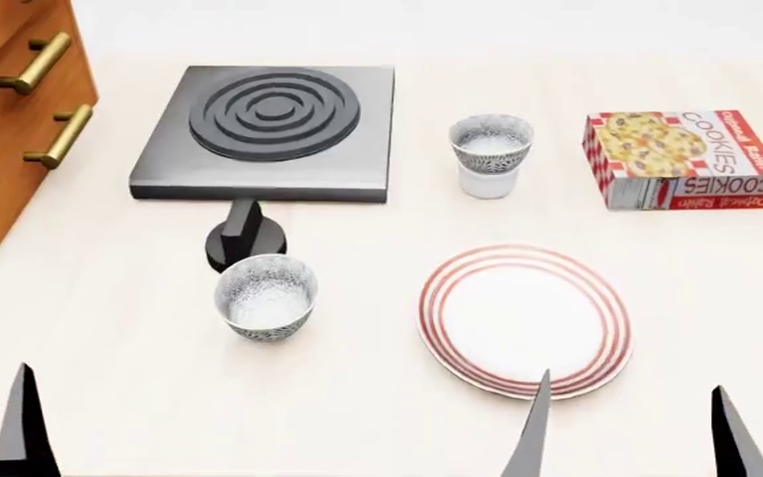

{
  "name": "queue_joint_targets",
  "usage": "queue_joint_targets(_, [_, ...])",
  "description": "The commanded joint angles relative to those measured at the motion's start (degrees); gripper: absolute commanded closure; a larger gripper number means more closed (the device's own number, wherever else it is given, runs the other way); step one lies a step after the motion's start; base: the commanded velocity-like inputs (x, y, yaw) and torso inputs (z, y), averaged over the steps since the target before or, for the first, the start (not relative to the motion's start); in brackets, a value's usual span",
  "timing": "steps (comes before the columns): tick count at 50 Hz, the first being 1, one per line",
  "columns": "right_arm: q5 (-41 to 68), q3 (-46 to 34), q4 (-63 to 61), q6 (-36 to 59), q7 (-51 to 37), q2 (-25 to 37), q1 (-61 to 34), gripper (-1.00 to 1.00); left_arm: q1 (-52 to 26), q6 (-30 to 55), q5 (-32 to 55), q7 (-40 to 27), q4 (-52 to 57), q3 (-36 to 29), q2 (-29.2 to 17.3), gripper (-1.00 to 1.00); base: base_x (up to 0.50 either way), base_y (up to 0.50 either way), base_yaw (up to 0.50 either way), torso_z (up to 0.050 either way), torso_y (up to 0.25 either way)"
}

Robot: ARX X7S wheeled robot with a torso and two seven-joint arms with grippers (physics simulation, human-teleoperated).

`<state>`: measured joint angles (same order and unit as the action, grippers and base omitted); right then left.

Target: Pick the akita bowl on the ramekin and place it on the plate.

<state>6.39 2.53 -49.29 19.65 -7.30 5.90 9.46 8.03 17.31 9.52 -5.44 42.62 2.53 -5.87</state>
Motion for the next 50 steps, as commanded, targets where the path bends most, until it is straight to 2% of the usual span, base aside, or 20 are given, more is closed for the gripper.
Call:
queue_joint_targets(1, [1.08, -0.33, -4.45, 1.89, -1.26, 1.16, 0.53, -1.0, 1.4, -0.57, 1.34, -0.41, 2.89, -0.94, -0.91, -1.0, 0.5, 0.0, 0.0, 0.0, 0.0])
queue_joint_targets(2, [0.89, -0.5, -3.76, 1.5, -1.37, 1.17, 0.54, -1.0, 1.22, 0.7, 3.81, 0.07, 2.45, -0.43, -0.84, -1.0, 0.5, 0.0, 0.0, 0.0, 0.0])
queue_joint_targets(6, [-0.25, -1.83, -3.46, 0.69, -1.59, 1.7, 0.68, -1.0, 1.23, -0.93, 0.84, -1.63, 2.16, -1.17, -0.81, -1.0, 0.5, 0.0, 0.0, 0.0, 0.0])
queue_joint_targets(14, [-1.01, -3.0, -2.39, 0.18, -2.27, 2.25, 0.74, -1.0, 1.72, -3.45, 1.59, -1.75, 1.42, -1.53, -1.1, -1.0, 0.5, 0.0, 0.0, 0.0, 0.0])
queue_joint_targets(25, [-0.92, -3.8, -1.98, -0.07, -3.13, 2.71, 0.88, -1.0, 1.16, -1.06, 3.93, -3.3, 1.71, -1.47, -1.45, -1.0, 0.5, 0.0, 0.0, 0.0, 0.0])
queue_joint_targets(28, [-0.36, -3.69, -2.2, 0.38, -3.29, 2.83, 0.68, -1.0, -0.36, 4.59, 2.82, -5.07, 2.74, -2.39, -2.32, -1.0, 0.5, 0.0, 0.0, 0.0, 0.0])
queue_joint_targets(29, [-0.42, -3.74, -1.88, 0.39, -3.41, 2.86, 0.64, -1.0, 0.23, 1.09, 5.06, -3.9, 2.21, -1.35, -1.56, -1.0, 0.5, 0.0, 0.0, 0.0, 0.0])
queue_joint_targets(31, [-0.56, -3.97, -1.83, 0.43, -3.59, 2.96, 0.59, -1.0, -0.19, 3.98, 6.7, -4.67, 3.32, -0.57, -1.97, -1.0, 0.5, 0.0, 0.0, 0.05, 0.0])
queue_joint_targets(50, [-0.3, -4.9, -0.87, -0.45, -4.6, 3.89, 0.61, -1.0, 0.05, 3.22, 6.55, -5.4, 3.02, -2.06, -3.45, -1.0, 0.5, 0.0, 0.0, 0.05, 0.0])
